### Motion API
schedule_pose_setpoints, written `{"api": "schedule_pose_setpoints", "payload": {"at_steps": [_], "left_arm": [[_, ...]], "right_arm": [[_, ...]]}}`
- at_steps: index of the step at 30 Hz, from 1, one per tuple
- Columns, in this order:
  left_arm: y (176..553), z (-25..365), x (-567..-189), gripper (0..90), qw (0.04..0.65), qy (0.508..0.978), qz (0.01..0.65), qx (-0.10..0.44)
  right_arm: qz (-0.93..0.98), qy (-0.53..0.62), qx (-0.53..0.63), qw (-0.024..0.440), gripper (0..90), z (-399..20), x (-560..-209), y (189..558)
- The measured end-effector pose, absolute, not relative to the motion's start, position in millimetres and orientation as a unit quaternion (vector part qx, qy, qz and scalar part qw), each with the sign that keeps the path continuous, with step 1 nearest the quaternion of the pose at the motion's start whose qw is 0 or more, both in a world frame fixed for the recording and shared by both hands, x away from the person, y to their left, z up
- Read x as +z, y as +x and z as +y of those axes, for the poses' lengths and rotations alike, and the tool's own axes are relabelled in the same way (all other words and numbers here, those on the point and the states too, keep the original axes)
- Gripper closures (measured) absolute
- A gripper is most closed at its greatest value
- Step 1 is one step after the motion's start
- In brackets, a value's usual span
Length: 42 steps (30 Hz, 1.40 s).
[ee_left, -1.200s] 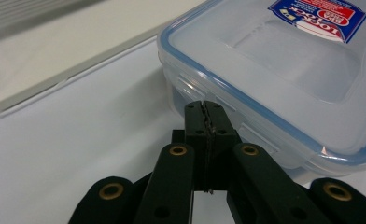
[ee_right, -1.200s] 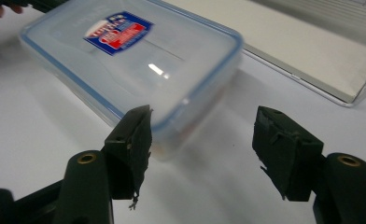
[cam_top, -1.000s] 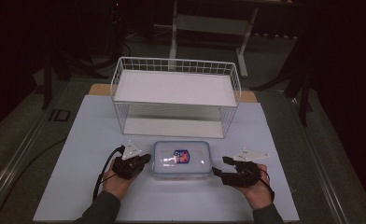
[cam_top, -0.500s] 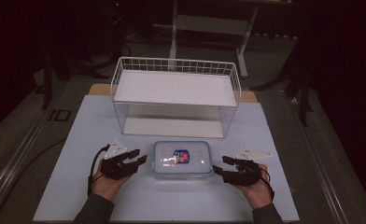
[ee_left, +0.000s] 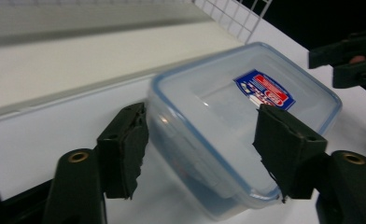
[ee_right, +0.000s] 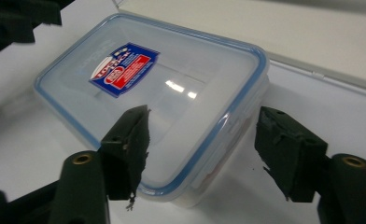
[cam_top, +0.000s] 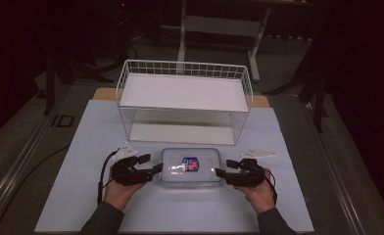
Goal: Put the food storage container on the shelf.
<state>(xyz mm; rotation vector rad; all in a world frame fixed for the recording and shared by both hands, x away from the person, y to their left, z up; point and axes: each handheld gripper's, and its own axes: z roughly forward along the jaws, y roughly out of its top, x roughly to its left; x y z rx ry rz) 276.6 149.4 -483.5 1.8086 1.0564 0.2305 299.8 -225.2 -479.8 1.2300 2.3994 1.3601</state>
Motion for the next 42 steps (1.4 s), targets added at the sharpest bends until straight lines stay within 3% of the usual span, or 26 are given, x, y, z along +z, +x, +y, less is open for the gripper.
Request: {"api": "schedule_pose_setpoints", "payload": {"at_steps": [6, 7, 10, 15, 21, 32, 36, 37, 39, 42], "left_arm": [[286.6, 130.7, -495.3, 27.2, 0.474, 0.760, 0.441, 0.060], [288.7, 128.7, -497.8, 23.6, 0.472, 0.761, 0.443, 0.051], [294.8, 124.8, -503.2, 17.4, 0.465, 0.756, 0.458, 0.045], [303.5, 128.6, -511.1, 17.3, 0.478, 0.738, 0.477, -0.007], [308.0, 129.8, -515.0, 16.7, 0.481, 0.729, 0.485, -0.041], [316.0, 131.4, -521.1, 14.5, 0.473, 0.711, 0.509, -0.109], [316.1, 133.8, -519.9, 14.9, 0.467, 0.710, 0.514, -0.120], [315.2, 135.0, -518.4, 18.3, 0.469, 0.709, 0.514, -0.120], [312.5, 137.8, -515.2, 26.5, 0.469, 0.707, 0.515, -0.119], [305.7, 140.4, -511.4, 31.8, 0.476, 0.707, 0.512, -0.110]], "right_arm": [[0.782, 0.431, 0.449, 0.029, 24.6, -224.9, -487.2, 310.7], [0.779, 0.438, 0.449, 0.011, 19.4, -223.7, -491.2, 315.3], [0.778, 0.446, 0.443, -0.008, 16.1, -220.9, -497.5, 321.5], [0.769, 0.453, 0.449, -0.047, 14.1, -216.6, -504.3, 328.3], [0.758, 0.455, 0.457, -0.095, 18.2, -216.4, -510.1, 333.5], [0.741, 0.475, 0.459, -0.122, 16.0, -216.5, -515.5, 337.5], [0.739, 0.480, 0.455, -0.128, 18.9, -217.8, -514.6, 336.5], [0.741, 0.476, 0.457, -0.122, 24.6, -221.2, -511.3, 334.0], [0.740, 0.480, 0.453, -0.132, 27.1, -224.5, -510.5, 332.0], [0.727, 0.481, 0.467, -0.145, 36.4, -232.8, -510.3, 329.4]]}}
